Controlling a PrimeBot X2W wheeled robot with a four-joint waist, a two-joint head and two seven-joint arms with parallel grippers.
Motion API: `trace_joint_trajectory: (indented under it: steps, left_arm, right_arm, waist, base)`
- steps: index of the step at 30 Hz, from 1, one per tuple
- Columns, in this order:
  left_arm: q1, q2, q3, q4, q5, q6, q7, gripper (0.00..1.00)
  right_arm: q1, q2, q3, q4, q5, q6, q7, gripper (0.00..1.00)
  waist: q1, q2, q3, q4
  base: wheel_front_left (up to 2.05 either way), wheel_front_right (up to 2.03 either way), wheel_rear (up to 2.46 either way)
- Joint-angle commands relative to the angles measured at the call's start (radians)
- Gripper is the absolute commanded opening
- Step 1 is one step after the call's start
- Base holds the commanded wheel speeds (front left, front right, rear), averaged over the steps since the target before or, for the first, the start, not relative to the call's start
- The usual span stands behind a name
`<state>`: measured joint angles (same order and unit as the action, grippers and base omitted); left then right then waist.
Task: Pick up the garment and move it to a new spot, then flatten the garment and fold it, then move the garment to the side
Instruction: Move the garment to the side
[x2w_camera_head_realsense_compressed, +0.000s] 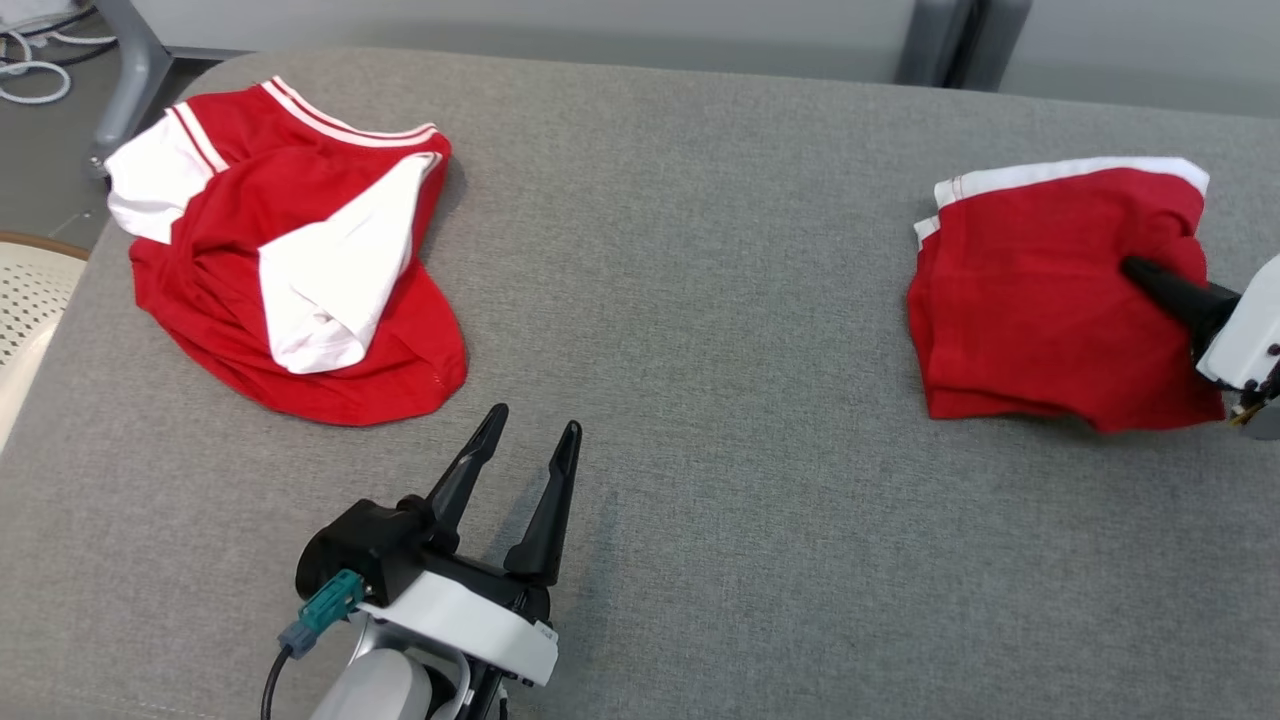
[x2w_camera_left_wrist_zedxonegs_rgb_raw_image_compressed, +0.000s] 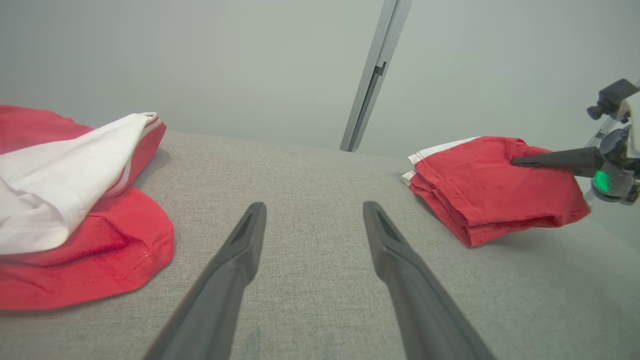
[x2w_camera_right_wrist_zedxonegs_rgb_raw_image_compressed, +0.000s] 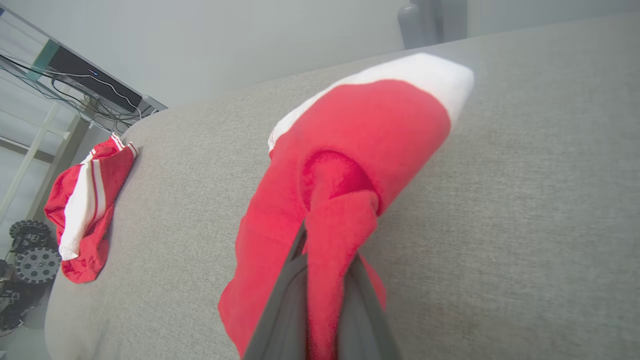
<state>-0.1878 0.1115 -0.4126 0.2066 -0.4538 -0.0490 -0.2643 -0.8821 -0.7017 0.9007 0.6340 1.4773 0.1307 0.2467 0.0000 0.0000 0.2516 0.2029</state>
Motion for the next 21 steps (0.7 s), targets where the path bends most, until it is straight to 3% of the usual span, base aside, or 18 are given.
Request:
trace_joint_trajectory:
  steps: [1, 14, 21]
  left_arm:
    - [-0.023, 0.003, 0.002, 0.0, 0.011, -0.005, -0.001, 1.0]
    - [-0.101, 0.014, -0.011, -0.005, 0.042, 0.004, 0.001, 1.0]
    - [-0.121, 0.021, -0.016, -0.018, 0.051, 0.014, 0.007, 1.0]
  right_arm:
    - [-0.017, -0.014, 0.004, -0.004, -0.014, 0.0, 0.004, 0.0]
    - [-0.193, -0.193, 0.063, -0.051, -0.138, 0.0, 0.011, 0.0]
    - [-0.271, -0.242, 0.113, -0.048, -0.197, 0.0, 0.012, 0.0]
  waist:
    - [0.0, 0.0, 0.034, -0.03]
    - [0.0, 0.0, 0.185, -0.084]
    - [0.0, 0.0, 0.242, -0.101]
  base:
    - [0.0, 0.0, 0.0]
    - [0.0, 0.0, 0.0]
    - [0.0, 0.0, 0.0]
